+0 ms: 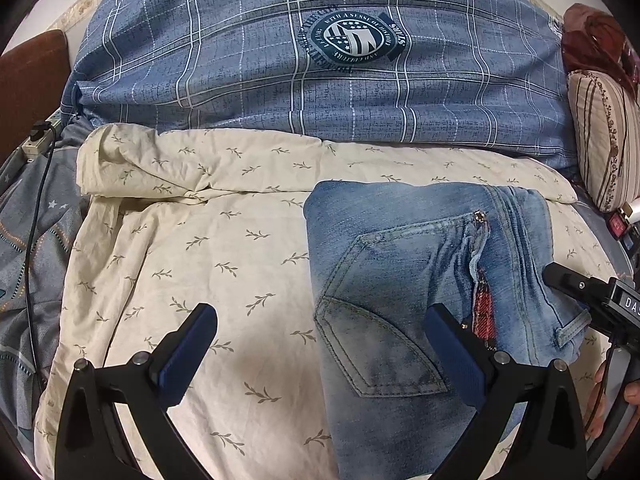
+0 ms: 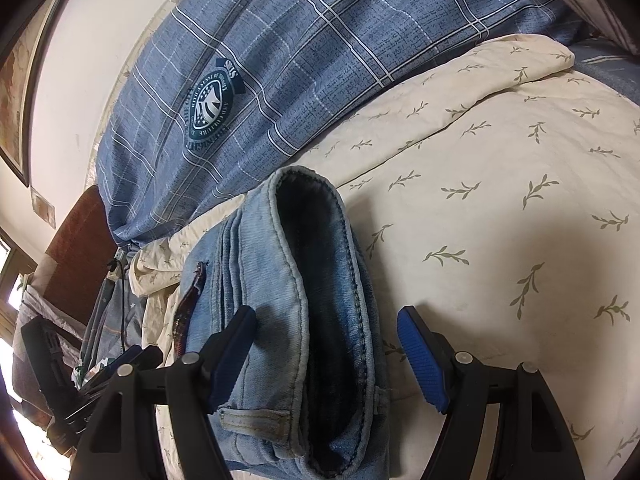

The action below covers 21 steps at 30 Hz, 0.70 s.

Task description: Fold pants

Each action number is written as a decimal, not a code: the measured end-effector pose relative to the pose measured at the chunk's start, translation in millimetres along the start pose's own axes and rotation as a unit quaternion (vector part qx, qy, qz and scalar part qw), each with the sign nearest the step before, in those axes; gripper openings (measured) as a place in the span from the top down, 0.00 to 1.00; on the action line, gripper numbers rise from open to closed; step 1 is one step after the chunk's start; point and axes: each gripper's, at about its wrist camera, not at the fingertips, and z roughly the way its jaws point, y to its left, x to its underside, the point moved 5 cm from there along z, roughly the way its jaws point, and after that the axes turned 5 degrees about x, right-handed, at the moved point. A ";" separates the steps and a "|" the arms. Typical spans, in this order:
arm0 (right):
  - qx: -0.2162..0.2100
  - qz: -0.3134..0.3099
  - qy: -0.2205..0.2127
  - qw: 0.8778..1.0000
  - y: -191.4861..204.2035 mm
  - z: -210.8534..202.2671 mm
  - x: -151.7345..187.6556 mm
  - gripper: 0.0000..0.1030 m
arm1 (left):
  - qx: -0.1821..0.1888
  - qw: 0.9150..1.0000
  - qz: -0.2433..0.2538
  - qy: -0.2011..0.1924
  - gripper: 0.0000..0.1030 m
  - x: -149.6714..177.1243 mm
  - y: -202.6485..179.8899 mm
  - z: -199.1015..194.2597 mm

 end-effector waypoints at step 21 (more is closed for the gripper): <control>0.003 -0.003 0.022 1.000 7.9 16.4 0.6 0.24 | 0.010 1.000 0.004 0.024 0.00 -1.4 -7.3 21.1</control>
